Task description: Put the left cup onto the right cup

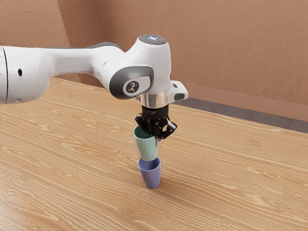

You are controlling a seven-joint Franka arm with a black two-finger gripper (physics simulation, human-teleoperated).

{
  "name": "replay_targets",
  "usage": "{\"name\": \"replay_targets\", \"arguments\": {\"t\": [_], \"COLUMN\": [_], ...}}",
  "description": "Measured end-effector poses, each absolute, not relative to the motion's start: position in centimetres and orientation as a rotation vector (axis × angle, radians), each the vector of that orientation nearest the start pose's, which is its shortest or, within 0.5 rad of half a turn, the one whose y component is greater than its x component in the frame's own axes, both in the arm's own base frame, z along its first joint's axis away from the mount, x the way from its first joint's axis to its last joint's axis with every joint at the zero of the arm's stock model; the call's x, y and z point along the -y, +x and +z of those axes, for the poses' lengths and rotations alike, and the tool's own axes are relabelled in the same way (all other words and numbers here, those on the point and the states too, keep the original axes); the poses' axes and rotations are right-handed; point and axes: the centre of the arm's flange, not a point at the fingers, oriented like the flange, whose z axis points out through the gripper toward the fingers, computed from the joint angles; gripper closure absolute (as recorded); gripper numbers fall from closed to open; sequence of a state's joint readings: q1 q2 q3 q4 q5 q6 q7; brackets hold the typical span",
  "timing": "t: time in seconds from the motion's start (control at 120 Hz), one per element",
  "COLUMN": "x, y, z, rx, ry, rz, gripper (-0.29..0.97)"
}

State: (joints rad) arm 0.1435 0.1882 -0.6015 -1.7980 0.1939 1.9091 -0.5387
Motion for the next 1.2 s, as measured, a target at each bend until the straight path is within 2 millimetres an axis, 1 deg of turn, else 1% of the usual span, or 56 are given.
{"name": "replay_targets", "arguments": {"t": [0.15, 0.717, 0.8, 0.967, 1.2], "x": [23.8, 23.9, 23.7, 22.9, 22.8], "y": [54.9, 55.3, 55.4, 55.5, 55.7], "z": [45.1, 44.3, 44.2, 43.0, 42.6], "rx": [0.031, 0.045, 0.051, 0.065, 0.066], "ry": [-3.054, -3.069, -3.069, -3.064, -3.07], "rz": [-0.005, -0.012, -0.011, 0.004, -0.004], "gripper": [0.78, 0.78, 0.78, 0.78, 0.78]}}
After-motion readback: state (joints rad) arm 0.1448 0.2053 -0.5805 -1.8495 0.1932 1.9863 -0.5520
